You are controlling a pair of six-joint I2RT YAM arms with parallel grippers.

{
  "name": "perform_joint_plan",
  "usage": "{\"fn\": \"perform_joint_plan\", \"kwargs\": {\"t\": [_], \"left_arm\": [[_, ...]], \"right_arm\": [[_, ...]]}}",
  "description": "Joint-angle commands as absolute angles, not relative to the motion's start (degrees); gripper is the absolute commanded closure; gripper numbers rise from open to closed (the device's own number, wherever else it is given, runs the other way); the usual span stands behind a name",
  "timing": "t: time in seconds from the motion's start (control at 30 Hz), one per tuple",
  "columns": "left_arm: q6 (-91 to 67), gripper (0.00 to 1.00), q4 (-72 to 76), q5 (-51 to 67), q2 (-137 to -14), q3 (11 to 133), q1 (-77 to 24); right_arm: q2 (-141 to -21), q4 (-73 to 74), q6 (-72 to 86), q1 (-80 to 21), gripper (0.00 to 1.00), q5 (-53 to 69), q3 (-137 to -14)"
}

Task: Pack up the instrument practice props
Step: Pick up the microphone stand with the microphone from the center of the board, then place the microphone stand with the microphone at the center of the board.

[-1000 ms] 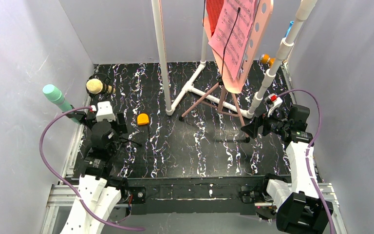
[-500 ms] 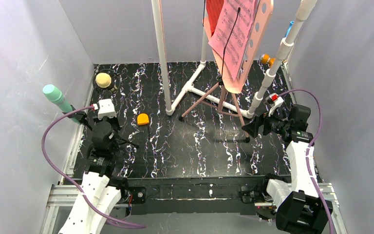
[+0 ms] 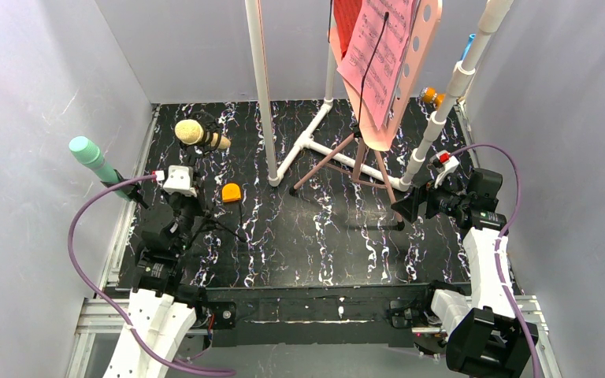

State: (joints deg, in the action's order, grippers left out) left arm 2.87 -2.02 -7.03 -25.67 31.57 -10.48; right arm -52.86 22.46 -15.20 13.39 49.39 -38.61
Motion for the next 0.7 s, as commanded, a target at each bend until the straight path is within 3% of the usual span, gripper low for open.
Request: {"fn": "perform_joint_plan", "kwargs": {"t": [0.0,0.4,0.67], "left_arm": [[-3.47,1.0,3.21,6.17,-24.11,36.86,-10.48],[-14.41,1.0,9.66,24.48,-27.33,38.99,-15.58],[-16.49,1.0,16.57,20.15,-32.0,38.52,-25.78]], "right_arm": [[-52.72,20.83,-15.49,13.62,0.0,49.33,-38.94],[-52.67,20.59,-15.56,13.62,0.0,49.42,-38.77],[-53.17,20.41,-15.65,13.62,0.0,49.31,-38.67]]}}
